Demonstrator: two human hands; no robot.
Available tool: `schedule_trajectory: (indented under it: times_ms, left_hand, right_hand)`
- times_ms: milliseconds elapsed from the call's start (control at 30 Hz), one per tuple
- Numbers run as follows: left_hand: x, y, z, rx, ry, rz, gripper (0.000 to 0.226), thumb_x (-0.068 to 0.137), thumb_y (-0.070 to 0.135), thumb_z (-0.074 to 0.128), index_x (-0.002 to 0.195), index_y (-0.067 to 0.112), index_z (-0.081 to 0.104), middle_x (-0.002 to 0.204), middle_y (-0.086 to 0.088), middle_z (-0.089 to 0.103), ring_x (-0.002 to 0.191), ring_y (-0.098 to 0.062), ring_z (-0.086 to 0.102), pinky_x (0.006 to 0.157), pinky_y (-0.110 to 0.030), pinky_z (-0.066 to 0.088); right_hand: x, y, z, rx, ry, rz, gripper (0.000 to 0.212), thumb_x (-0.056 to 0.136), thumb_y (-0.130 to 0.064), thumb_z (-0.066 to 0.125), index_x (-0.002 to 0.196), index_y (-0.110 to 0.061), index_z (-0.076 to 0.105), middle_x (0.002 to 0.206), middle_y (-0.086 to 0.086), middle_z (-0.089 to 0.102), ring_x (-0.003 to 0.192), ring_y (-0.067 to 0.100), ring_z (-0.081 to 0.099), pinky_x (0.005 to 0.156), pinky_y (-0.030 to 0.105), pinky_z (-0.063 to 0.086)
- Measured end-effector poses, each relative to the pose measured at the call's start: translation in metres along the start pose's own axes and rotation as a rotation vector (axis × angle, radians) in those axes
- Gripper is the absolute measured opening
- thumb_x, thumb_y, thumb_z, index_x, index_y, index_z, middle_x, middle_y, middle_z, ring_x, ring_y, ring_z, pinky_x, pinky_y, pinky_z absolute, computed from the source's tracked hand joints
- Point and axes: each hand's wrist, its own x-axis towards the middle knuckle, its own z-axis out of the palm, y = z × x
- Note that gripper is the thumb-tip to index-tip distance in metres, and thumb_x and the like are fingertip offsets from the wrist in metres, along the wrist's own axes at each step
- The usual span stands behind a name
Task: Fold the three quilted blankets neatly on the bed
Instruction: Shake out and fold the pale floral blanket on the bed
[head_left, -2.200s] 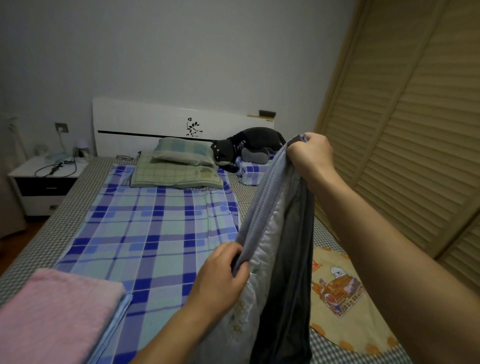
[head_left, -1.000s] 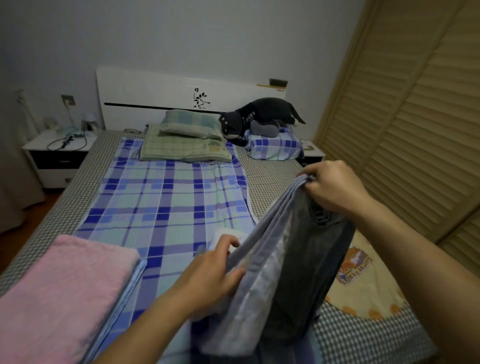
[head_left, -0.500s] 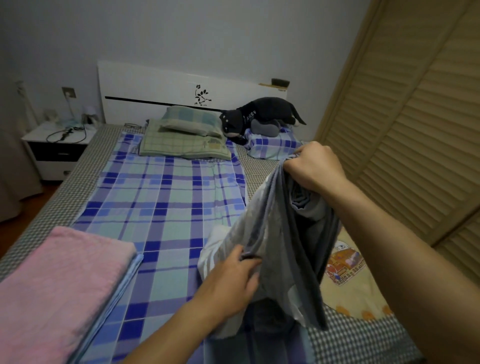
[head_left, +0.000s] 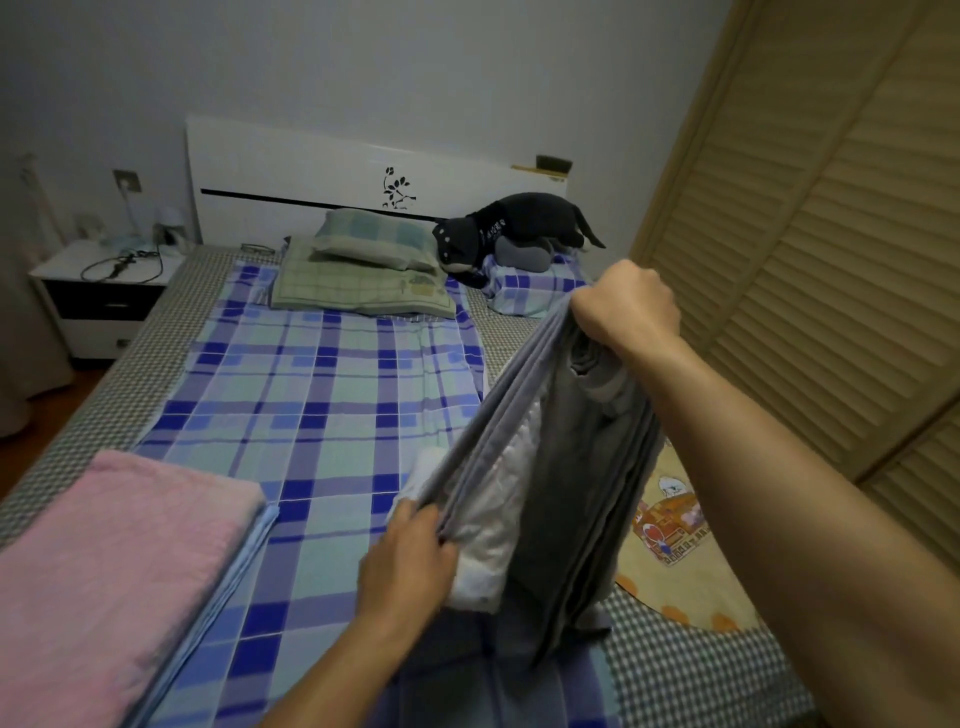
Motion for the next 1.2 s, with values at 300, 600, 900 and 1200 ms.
schedule_trajectory:
  times_ms: [300, 600, 900, 1200]
  left_hand:
    - [0.001, -0.070, -0.052, -0.020, 0.236, 0.353, 0.028, 0.087, 0.014, 0.065, 0.113, 0.022, 0.073, 0.097, 0.005, 0.065, 0.081, -0.016, 0.066, 0.069, -0.033, 0.057]
    - [0.002, -0.074, -0.085, -0.348, 0.146, 0.359, 0.061, 0.088, 0.002, 0.069, 0.134, 0.039, 0.053, 0.120, 0.021, 0.061, 0.106, 0.000, 0.061, 0.089, -0.017, 0.050]
    - [0.017, -0.090, -0.083, -0.132, 0.035, 0.509, 0.057, 0.090, 0.011, 0.067, 0.133, 0.043, 0.051, 0.121, 0.025, 0.051, 0.111, 0.003, 0.054, 0.094, -0.016, 0.045]
    - [0.014, -0.084, -0.086, -0.421, -0.508, 0.284, 0.056, 0.084, 0.006, 0.073, 0.127, 0.039, 0.060, 0.122, 0.028, 0.058, 0.118, 0.003, 0.055, 0.099, -0.014, 0.044]
  right_hand:
    - [0.000, 0.045, 0.034, 0.066, 0.101, 0.083, 0.026, 0.090, -0.033, 0.052, 0.101, -0.019, 0.071, 0.090, 0.007, 0.063, 0.064, 0.020, 0.048, 0.060, 0.028, 0.039]
    - [-0.001, 0.060, 0.059, 0.015, 0.023, 0.045, 0.029, 0.087, -0.037, 0.052, 0.099, -0.016, 0.069, 0.100, 0.015, 0.068, 0.092, 0.037, 0.062, 0.069, 0.034, 0.044]
    - [-0.001, 0.060, 0.067, 0.043, -0.010, 0.091, 0.031, 0.082, -0.038, 0.053, 0.098, -0.019, 0.072, 0.100, 0.012, 0.070, 0.092, 0.037, 0.063, 0.074, 0.037, 0.053]
    - [0.003, 0.055, 0.067, 0.071, 0.016, 0.089, 0.026, 0.084, -0.033, 0.053, 0.094, -0.016, 0.071, 0.092, 0.012, 0.067, 0.086, 0.035, 0.060, 0.067, 0.032, 0.043]
